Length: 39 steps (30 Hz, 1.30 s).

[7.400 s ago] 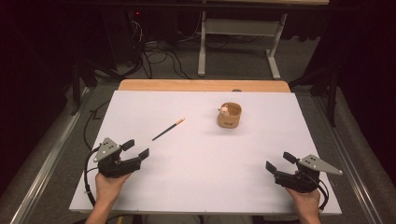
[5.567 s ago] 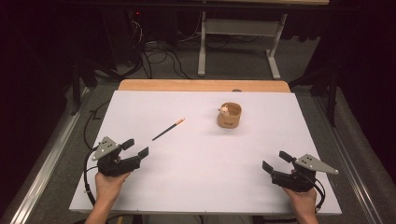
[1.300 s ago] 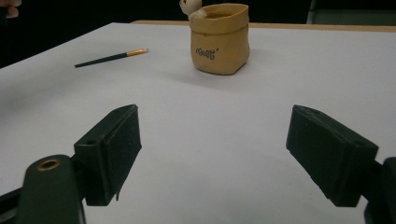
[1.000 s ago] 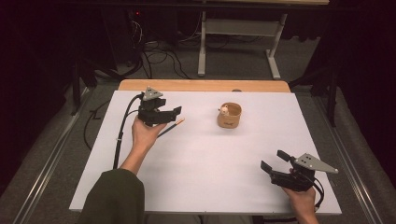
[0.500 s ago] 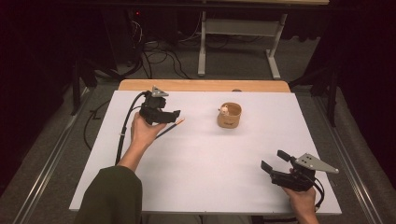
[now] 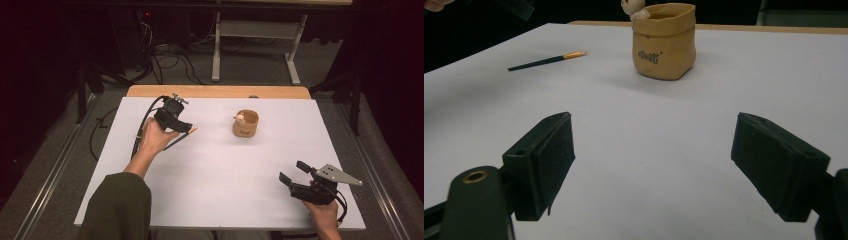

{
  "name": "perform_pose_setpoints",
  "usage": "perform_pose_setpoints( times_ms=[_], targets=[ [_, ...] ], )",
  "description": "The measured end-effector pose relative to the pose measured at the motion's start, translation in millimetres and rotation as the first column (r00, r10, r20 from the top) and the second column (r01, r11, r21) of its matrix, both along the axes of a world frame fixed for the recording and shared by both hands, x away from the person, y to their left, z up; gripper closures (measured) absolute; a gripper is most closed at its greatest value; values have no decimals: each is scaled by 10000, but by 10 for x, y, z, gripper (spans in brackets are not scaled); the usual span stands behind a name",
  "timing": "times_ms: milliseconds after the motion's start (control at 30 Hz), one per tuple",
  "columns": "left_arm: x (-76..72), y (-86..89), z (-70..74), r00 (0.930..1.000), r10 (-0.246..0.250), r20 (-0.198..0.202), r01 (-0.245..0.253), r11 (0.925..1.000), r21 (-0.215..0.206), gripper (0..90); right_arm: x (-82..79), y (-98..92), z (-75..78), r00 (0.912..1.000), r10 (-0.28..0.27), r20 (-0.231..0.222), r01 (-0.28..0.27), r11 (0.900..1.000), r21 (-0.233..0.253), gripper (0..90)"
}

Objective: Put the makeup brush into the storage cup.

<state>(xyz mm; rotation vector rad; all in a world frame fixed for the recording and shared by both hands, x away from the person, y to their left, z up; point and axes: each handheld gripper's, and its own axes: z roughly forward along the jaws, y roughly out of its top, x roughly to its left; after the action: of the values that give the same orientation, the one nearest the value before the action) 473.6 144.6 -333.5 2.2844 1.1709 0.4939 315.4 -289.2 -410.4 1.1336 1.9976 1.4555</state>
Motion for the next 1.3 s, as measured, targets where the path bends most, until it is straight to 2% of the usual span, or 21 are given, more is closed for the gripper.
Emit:
perform_pose_setpoints(
  times_ms=[33,133,600,900,933,1033,1167,1300],
  targets=[
    [13,-17,-15,9998,-63,-173,68,9995,300,375,-4,6,4,10000,-9,-5,9,10000,-2,193],
    [33,-29,-33,9994,-84,-349,103,9984,564,380,-4,7,-1,10000,39,-4,-39,10000,-51,194],
    [152,-83,-49,9937,-140,-1110,268,9930,1147,418,-4,-1,-1,10000,7,6,-7,10000,-21,195],
    [229,-91,-145,9799,-244,-1979,535,9883,1430,433,-2,9,-3,10000,90,4,-90,9999,-69,196],
    [229,-91,-145,9799,-244,-1979,535,9883,1430,435,-4,6,-3,10000,75,-21,-76,10000,-58,196],
    [260,-79,-200,9728,-135,-2311,499,9870,1525,446,-7,4,2,10000,29,-24,-29,10000,6,197],
    [275,-75,-226,9695,-115,-2447,522,9856,1606,465,-6,11,1,9999,101,10,-101,9999,-46,198],
    [307,-68,-279,9623,-44,-2718,518,9845,1673,492,-3,11,-5,9999,117,-41,-117,9999,-51,198]
  ],
)
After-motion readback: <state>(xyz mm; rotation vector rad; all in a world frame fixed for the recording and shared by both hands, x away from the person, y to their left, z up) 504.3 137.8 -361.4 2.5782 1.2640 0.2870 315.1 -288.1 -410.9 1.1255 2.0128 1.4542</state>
